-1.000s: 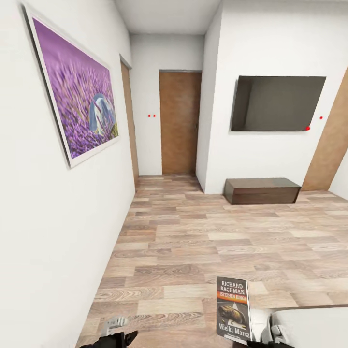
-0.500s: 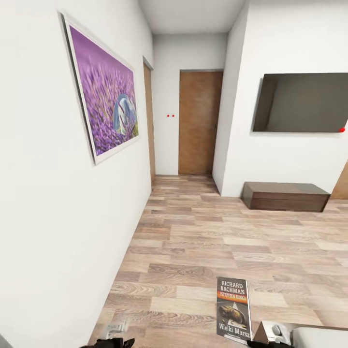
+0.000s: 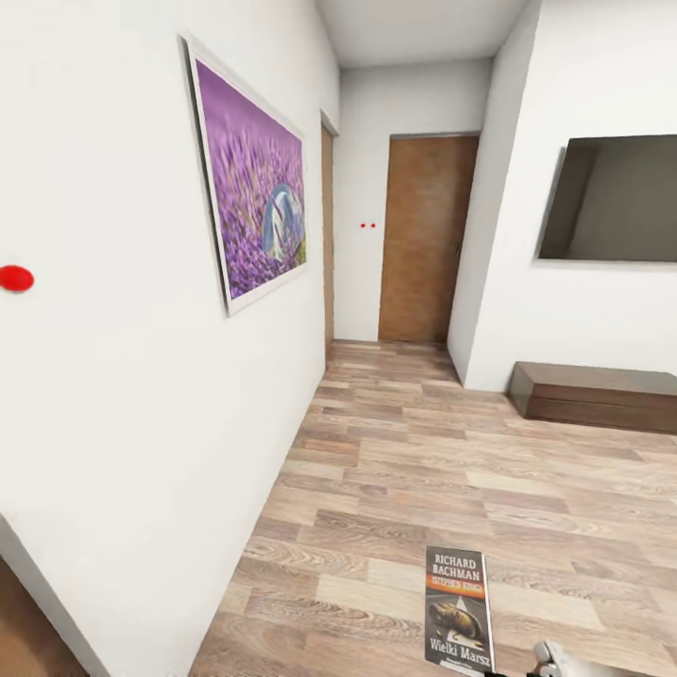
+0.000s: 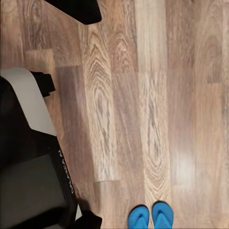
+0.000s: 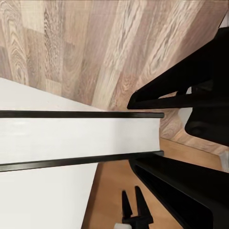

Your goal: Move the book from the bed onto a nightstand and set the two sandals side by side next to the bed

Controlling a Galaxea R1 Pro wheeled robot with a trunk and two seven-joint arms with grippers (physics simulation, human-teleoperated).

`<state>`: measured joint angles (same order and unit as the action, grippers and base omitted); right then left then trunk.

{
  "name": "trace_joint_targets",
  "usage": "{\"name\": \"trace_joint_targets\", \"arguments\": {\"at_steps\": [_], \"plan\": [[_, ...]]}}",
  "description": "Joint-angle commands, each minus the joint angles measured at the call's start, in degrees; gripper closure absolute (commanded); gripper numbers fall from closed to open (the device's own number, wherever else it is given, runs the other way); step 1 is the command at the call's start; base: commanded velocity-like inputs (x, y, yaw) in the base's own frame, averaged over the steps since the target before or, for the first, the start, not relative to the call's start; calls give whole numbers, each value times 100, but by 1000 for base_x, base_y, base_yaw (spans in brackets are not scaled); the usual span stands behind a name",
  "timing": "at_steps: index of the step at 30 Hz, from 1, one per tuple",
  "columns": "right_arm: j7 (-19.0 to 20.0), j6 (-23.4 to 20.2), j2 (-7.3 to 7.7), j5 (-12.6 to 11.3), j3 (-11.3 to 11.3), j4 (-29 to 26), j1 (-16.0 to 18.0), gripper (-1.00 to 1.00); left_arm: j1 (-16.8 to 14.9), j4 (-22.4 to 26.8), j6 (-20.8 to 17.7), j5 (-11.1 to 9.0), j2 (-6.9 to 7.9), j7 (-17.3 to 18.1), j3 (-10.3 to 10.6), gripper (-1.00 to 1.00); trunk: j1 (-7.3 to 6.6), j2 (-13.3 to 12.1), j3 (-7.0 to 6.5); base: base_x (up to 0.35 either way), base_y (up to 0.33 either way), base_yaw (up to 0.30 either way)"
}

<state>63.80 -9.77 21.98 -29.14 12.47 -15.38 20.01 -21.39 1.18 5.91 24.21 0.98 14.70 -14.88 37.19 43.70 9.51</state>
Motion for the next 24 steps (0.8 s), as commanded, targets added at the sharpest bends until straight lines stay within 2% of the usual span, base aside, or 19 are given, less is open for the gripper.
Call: {"name": "trace_joint_targets", "arguments": {"at_steps": [1,9,24], "plan": [[10,-60,6,-66,27,3,3,100,-2,-4,30,54,0,-9,-52,-100,1,7,9,0,0,249],[12,-60,4,-66,28,17,3,100,3,-3,364,49,7,-45,-59,-100,1,7,9,0,0,249],[18,-61,8,-66,19,23,3,100,4,-3,393,51,7,-46,-57,-100,1,7,9,0,0,231]]}}
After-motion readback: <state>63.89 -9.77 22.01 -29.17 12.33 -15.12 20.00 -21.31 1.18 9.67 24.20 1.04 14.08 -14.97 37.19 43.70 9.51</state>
